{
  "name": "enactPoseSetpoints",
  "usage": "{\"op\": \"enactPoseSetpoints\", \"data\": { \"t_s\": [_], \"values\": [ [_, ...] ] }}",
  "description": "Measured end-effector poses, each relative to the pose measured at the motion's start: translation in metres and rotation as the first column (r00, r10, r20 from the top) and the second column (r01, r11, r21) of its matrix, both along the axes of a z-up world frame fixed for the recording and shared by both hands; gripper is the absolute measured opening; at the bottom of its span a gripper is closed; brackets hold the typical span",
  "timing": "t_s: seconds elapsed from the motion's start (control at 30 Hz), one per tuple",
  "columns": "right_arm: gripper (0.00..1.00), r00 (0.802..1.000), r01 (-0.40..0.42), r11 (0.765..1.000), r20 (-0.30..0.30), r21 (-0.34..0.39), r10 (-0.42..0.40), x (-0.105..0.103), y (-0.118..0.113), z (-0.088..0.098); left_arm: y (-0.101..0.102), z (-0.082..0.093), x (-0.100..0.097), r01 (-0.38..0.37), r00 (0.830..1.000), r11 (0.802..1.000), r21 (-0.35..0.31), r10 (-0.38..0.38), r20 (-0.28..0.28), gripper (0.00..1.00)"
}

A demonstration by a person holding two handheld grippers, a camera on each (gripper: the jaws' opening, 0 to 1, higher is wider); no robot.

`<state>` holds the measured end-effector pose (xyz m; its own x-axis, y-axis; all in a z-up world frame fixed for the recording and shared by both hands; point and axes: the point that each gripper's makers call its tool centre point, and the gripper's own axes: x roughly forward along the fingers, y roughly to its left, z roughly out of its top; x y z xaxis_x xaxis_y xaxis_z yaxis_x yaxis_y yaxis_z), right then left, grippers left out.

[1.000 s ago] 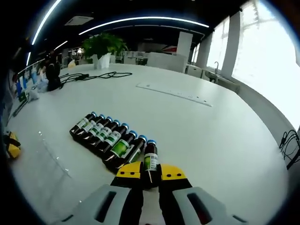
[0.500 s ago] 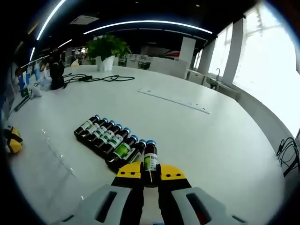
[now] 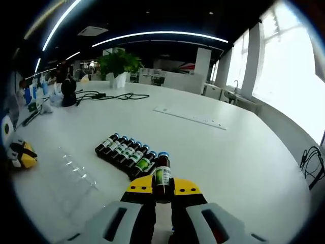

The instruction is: Grip medicine bottles put into box

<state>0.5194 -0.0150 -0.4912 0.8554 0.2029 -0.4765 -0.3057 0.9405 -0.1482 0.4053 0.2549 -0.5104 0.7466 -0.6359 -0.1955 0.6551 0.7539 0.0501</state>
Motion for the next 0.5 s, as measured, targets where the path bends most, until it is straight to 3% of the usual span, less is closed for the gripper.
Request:
{"op": "enactPoseSetpoints", "data": {
  "t_s": [0.5],
  "values": [
    [0.07,0.999,0.033,0.999,0.020,0.030,-0.034,-0.033,-0.015,0.004,0.000,0.000,0.000,-0.001,1.000,1.000,-0.001,0.001,-0.001,0.02]
  ]
}}
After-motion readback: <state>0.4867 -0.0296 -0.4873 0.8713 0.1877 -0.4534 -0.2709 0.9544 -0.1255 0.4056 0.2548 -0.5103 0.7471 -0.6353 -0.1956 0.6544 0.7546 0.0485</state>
